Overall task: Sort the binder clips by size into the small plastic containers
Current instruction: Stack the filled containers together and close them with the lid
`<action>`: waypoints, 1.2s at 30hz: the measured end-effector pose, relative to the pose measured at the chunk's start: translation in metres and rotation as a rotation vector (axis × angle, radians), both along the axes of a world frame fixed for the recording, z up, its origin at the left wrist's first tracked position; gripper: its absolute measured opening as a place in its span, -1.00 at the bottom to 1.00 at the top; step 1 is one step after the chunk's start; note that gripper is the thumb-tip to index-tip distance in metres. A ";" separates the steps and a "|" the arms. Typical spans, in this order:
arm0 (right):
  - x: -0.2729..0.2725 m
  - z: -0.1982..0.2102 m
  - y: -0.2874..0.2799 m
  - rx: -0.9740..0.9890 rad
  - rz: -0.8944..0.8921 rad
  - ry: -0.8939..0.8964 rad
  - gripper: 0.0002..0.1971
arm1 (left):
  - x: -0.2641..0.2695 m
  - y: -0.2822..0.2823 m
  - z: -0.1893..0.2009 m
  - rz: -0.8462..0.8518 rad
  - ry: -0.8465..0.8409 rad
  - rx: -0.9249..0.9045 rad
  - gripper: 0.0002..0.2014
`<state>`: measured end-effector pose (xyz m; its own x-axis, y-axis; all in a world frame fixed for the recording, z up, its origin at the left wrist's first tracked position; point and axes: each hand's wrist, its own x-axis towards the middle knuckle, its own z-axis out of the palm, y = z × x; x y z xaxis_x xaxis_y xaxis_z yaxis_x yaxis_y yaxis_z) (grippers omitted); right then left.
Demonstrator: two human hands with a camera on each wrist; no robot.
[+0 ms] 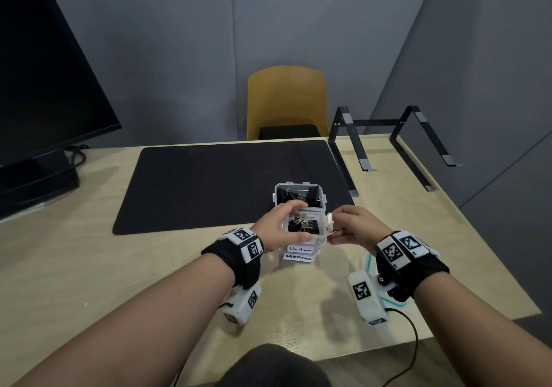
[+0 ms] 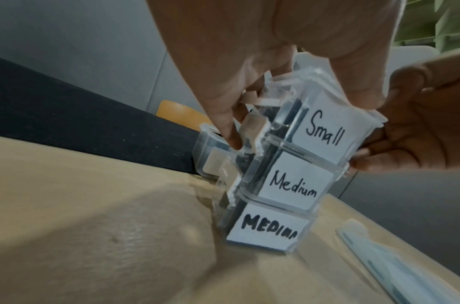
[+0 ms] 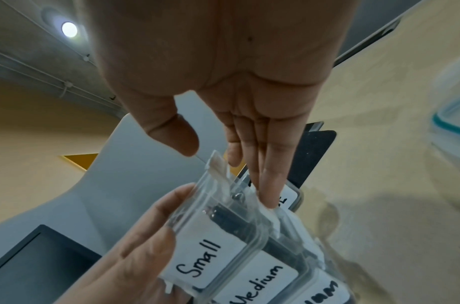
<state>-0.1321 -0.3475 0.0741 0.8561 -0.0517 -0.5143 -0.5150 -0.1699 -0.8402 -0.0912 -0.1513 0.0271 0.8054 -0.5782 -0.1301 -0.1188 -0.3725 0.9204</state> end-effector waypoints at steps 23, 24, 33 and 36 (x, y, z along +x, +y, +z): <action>-0.034 -0.037 -0.065 -1.028 0.057 0.171 -0.63 | -0.001 -0.005 0.002 0.036 0.075 -0.004 -0.07; -0.039 -0.043 -0.068 -1.053 0.042 0.223 -0.59 | -0.001 -0.005 0.000 0.046 0.063 0.020 -0.02; -0.057 -0.073 -0.064 -1.073 -0.008 0.399 -0.38 | 0.000 -0.001 -0.012 0.115 0.047 -0.014 -0.48; -0.054 -0.074 -0.063 -1.029 0.025 0.349 -0.41 | -0.001 0.000 -0.013 0.120 0.058 -0.027 -0.48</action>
<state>-0.1857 -0.4109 -0.0001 0.6776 -0.5820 -0.4497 -0.6847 -0.7223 -0.0969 -0.0920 -0.1515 0.0144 0.8604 -0.4826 -0.1638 -0.0215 -0.3555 0.9344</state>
